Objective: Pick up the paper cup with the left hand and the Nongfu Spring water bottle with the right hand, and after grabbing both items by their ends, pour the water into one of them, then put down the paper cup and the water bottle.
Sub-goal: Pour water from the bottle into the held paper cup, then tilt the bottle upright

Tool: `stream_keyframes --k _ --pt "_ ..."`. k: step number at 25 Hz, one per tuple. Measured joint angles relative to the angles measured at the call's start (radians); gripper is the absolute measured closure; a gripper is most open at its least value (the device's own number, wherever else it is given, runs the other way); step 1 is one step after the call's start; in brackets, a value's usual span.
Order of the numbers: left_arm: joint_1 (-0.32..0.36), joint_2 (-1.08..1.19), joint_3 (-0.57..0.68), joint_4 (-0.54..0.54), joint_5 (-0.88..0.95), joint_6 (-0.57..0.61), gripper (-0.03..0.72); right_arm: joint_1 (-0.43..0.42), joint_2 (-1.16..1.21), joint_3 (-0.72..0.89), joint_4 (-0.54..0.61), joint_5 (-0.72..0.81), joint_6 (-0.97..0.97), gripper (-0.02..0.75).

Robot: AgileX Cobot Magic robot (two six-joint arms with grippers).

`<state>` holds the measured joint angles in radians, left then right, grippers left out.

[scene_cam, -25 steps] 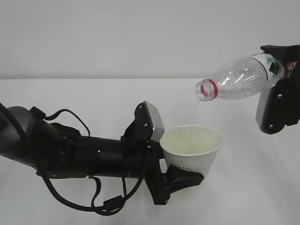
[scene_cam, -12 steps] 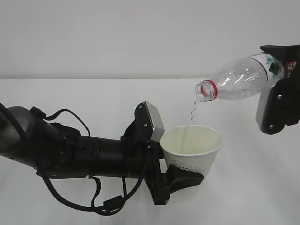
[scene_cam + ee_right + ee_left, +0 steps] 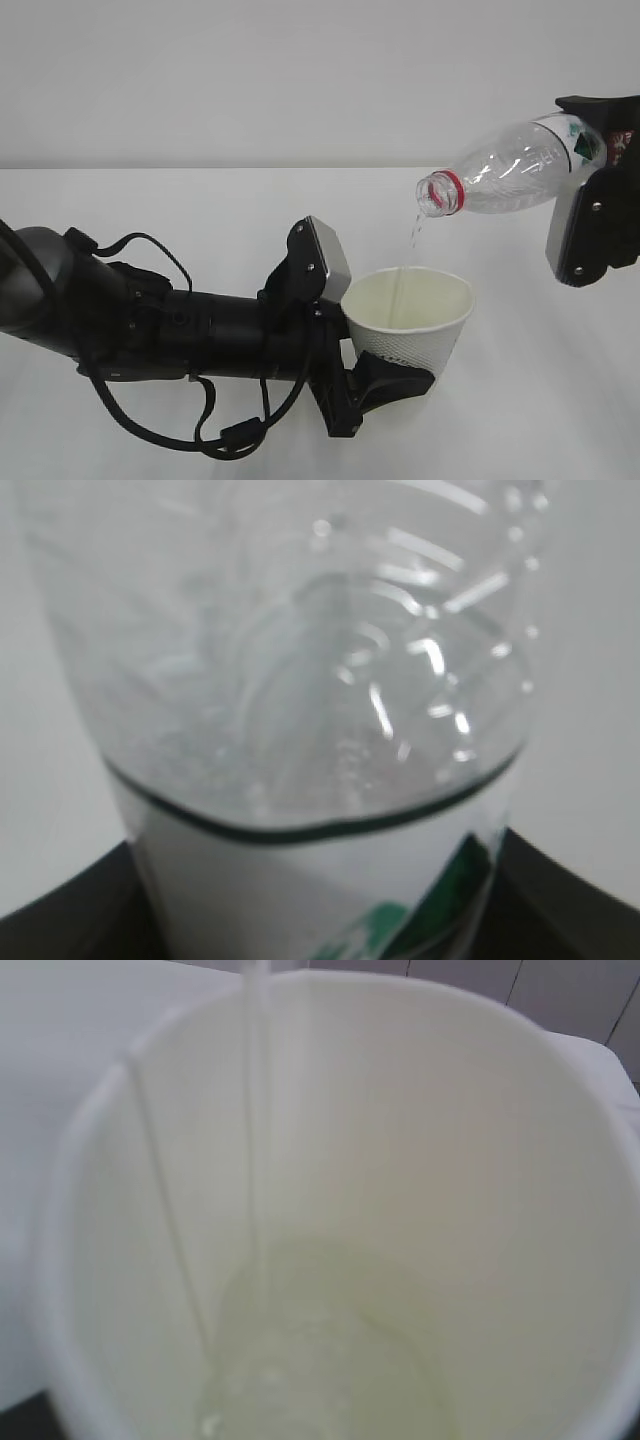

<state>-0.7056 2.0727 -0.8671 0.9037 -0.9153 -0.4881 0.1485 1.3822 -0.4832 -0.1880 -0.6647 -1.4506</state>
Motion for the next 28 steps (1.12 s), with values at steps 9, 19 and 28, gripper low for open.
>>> stream_keyframes --k 9,19,28 --pt "0.0 0.0 0.0 0.0 0.0 0.0 0.195 0.0 0.0 0.0 0.0 0.0 0.0 0.223" --pt "0.0 0.0 0.0 0.0 0.0 0.0 0.195 0.0 0.0 0.0 0.0 0.0 -0.002 0.224" --pt "0.0 0.0 0.0 0.0 0.0 0.0 0.195 0.0 0.0 0.0 0.0 -0.002 -0.002 0.224"
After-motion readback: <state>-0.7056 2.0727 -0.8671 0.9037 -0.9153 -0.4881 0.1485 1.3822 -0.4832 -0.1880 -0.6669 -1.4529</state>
